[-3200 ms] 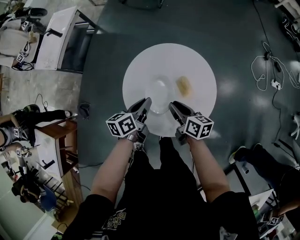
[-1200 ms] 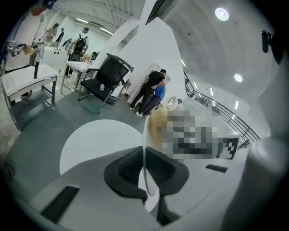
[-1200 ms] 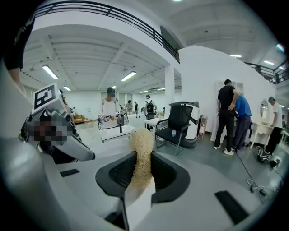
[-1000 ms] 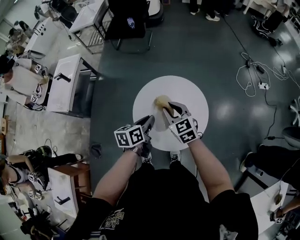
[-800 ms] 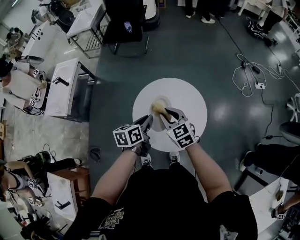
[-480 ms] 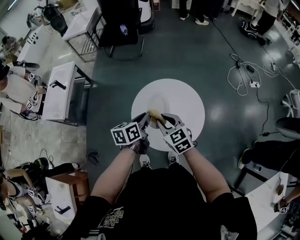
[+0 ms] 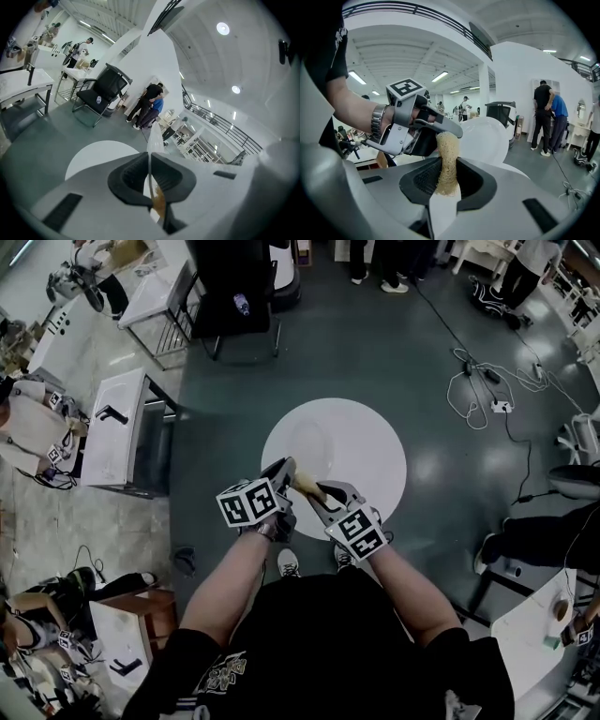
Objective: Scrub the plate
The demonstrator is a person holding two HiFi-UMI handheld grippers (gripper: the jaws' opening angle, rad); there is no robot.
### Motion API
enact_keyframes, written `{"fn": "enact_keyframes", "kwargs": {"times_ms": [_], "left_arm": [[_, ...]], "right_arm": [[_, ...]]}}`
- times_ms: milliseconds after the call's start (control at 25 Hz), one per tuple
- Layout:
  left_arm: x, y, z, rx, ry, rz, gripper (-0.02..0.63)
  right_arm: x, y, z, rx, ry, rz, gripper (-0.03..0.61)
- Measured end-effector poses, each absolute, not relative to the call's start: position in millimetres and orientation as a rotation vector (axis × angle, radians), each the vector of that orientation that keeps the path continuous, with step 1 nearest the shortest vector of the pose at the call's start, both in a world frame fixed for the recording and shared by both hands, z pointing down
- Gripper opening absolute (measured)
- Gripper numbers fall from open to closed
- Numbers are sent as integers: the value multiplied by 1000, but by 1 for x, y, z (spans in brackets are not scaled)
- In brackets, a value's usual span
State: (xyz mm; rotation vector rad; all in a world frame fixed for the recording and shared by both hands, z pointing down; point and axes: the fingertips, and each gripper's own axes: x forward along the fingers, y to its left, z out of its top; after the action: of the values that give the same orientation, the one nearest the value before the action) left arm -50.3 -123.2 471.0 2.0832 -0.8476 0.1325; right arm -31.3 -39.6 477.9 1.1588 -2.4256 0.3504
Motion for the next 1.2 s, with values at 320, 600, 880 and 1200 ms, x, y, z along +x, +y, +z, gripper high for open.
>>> {"fn": "enact_keyframes", "kwargs": {"times_ms": [320, 600, 880, 1200], "left_arm": [[-48, -118, 465, 2122, -829, 148, 21], [-42, -106, 467, 2154, -755, 181, 21], [-37, -99, 464, 2190, -685, 217, 21], [-34, -92, 466, 2200, -654, 241, 21]], "right_arm": [[-30, -36, 474, 1162, -2429, 358, 98], [-4, -47, 481, 1208, -2351, 380, 97], [42, -82, 469, 1301, -2236, 278, 98], [72, -119, 428, 1442, -2185, 114, 98]]}}
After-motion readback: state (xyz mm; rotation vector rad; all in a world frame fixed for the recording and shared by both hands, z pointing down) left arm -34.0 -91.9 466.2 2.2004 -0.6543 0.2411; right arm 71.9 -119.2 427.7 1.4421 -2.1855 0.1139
